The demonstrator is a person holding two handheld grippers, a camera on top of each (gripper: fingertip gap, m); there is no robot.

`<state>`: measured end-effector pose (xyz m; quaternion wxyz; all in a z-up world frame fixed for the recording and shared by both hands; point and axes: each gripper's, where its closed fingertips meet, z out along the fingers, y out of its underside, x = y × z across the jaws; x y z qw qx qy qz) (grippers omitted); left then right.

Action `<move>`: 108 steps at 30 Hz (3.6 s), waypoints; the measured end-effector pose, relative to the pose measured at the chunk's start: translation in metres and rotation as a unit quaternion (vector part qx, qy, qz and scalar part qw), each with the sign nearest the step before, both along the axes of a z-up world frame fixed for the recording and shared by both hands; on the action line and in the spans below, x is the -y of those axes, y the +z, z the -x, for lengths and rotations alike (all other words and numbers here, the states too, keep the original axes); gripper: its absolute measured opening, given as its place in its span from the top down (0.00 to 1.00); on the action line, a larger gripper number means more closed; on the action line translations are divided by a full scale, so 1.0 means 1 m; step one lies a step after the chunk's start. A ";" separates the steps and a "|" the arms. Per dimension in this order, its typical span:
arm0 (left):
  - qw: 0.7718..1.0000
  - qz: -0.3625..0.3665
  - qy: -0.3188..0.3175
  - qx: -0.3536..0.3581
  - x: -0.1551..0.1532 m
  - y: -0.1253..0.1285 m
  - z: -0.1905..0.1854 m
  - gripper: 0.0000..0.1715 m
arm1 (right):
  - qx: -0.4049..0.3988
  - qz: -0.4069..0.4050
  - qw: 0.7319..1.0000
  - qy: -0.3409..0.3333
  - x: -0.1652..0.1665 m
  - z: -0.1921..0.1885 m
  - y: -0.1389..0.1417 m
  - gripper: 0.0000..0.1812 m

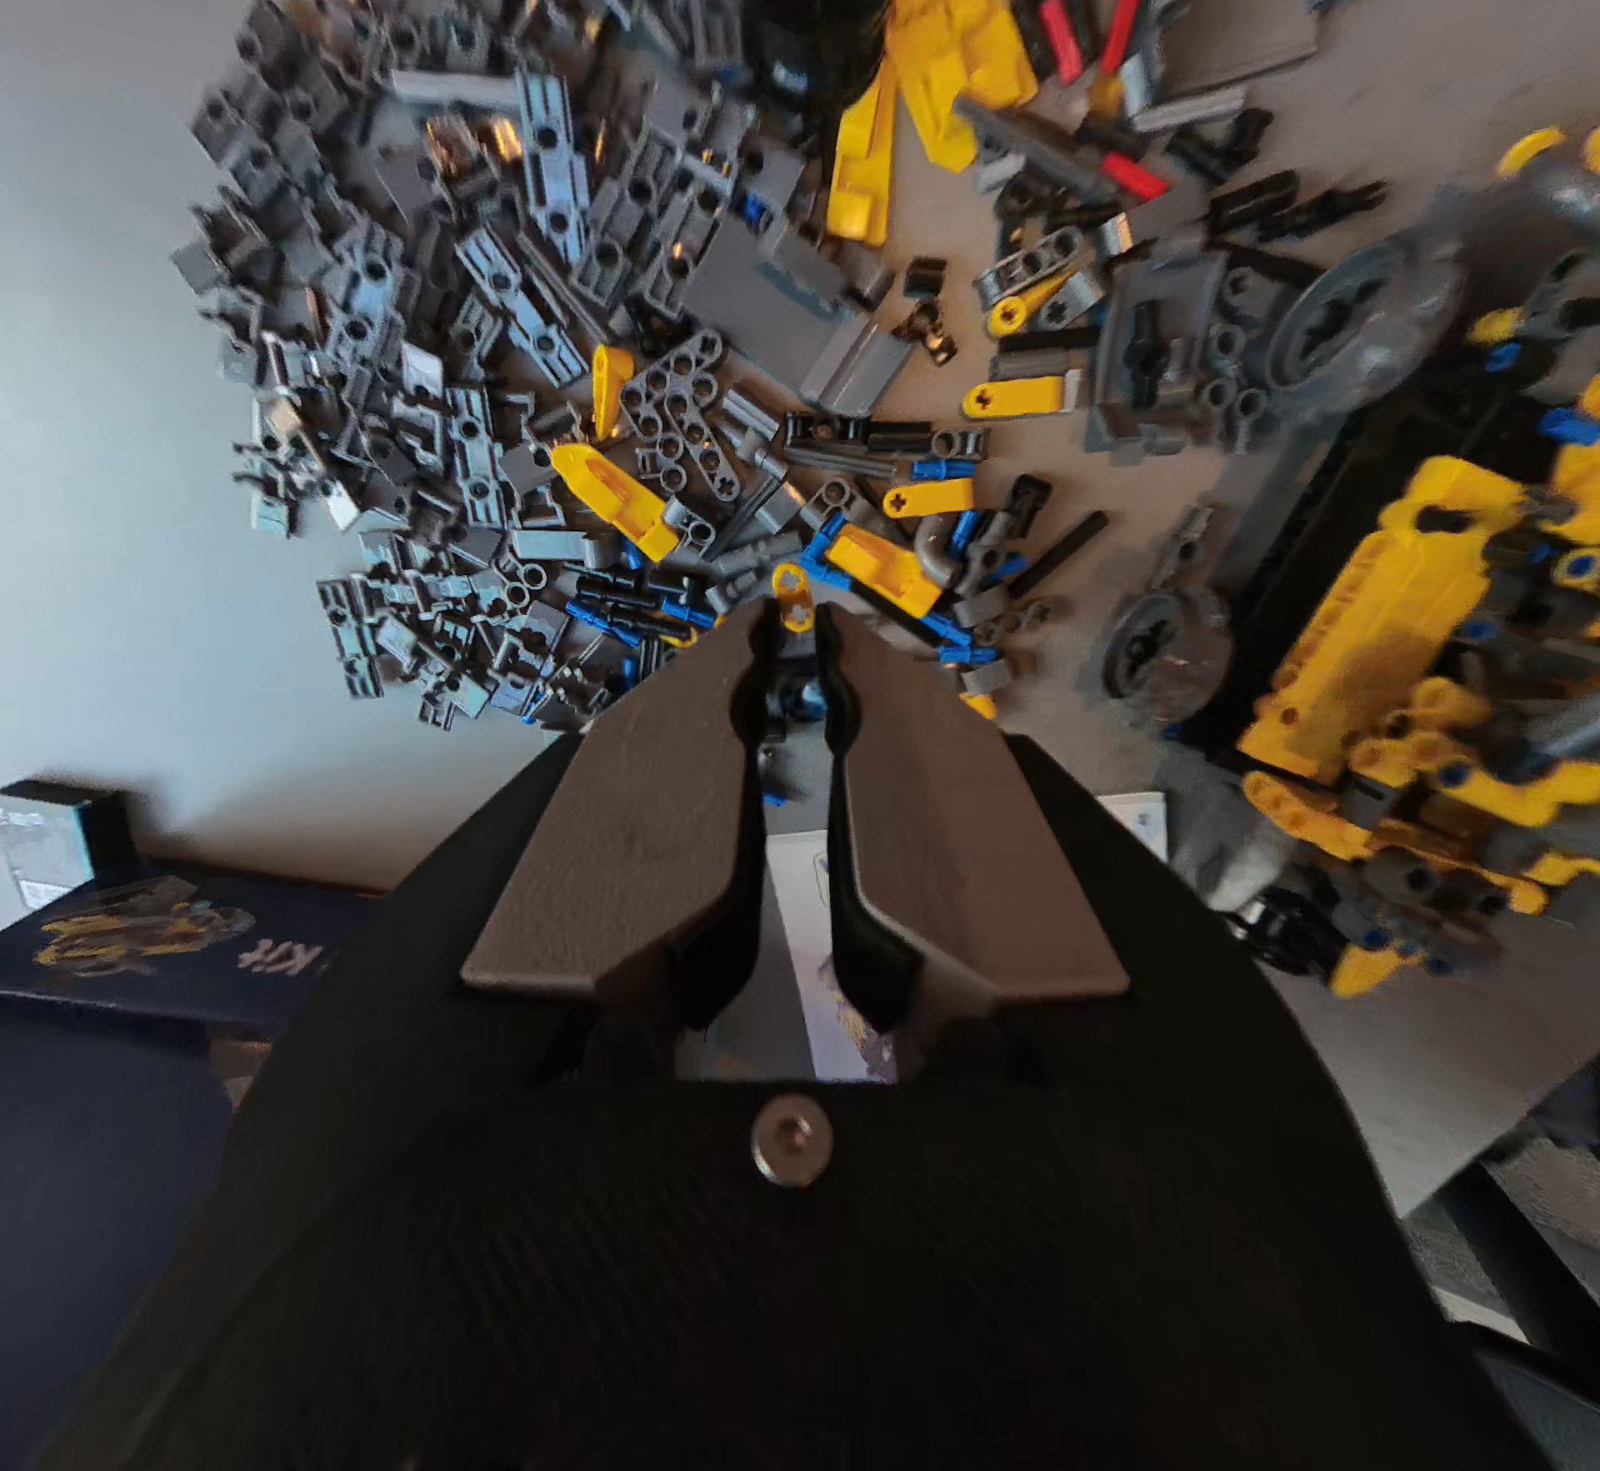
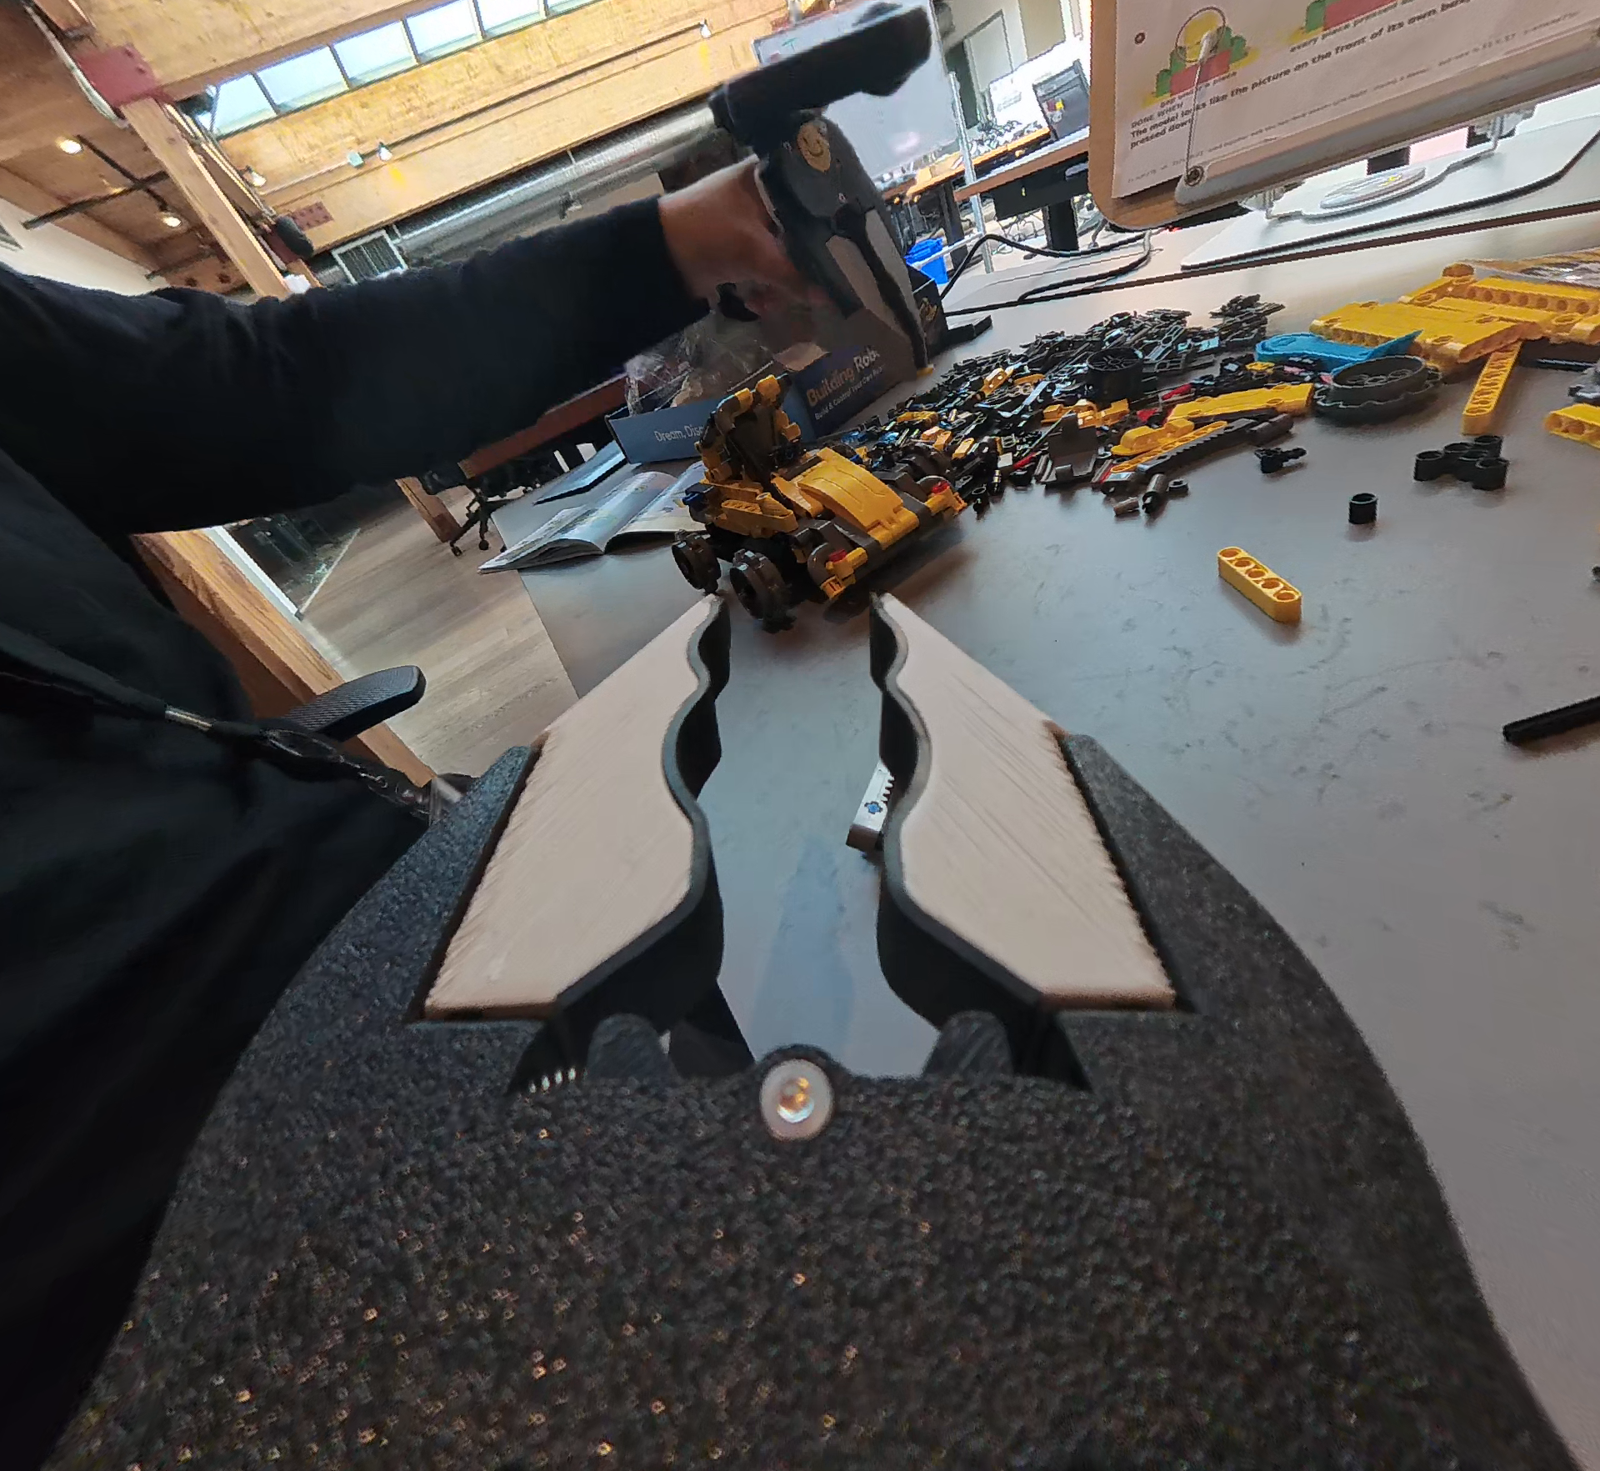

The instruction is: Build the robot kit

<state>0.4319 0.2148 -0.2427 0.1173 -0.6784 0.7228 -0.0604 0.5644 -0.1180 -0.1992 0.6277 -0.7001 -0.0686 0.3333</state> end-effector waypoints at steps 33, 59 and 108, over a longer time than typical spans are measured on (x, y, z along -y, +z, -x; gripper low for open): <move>0.979 0.048 -0.151 0.127 0.254 0.022 -0.170 0.86 | 0.018 -0.066 0.997 -0.033 0.008 -0.004 0.012 0.91; 0.908 0.002 -0.172 0.382 0.215 0.174 -0.115 0.57 | 0.185 0.086 0.946 -0.251 -0.083 -0.117 -0.011 0.73; 0.998 0.016 -0.055 0.008 0.030 -0.043 -0.067 0.88 | 0.162 0.037 0.951 -0.263 -0.081 -0.122 0.005 0.69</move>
